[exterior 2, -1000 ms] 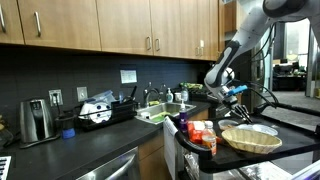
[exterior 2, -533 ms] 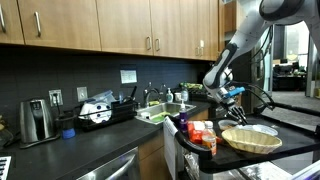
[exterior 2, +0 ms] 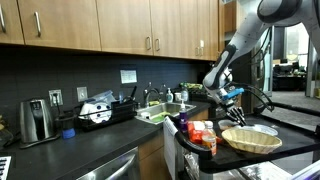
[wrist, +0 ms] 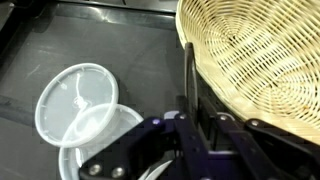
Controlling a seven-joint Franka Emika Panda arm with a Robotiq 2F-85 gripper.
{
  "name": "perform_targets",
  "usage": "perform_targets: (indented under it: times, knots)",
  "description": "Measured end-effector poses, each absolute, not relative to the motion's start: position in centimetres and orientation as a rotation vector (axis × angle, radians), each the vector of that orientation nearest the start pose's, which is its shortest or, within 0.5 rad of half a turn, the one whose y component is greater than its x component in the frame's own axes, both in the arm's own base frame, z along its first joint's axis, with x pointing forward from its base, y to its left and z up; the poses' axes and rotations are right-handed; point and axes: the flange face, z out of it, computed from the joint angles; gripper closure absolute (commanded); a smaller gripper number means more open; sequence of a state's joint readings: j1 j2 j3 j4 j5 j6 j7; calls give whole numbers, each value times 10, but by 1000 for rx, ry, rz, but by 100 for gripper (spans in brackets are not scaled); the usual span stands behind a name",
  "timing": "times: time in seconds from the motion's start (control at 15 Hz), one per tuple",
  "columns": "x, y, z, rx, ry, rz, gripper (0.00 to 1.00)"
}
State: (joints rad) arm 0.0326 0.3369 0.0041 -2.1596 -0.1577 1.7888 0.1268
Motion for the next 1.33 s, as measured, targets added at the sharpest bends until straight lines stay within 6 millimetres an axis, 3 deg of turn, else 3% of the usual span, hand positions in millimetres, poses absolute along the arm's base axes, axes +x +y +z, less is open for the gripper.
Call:
perform_targets:
  times: [0.67,0.73,0.93,1.33]
  knots:
    - [482,6,211,-3068,107,1098,96]
    - [482,5,211,-3068,111,1095,58]
    - [483,2,212,-3068,123,1094,47]
    - [484,0,213,-3071,134,1070,8]
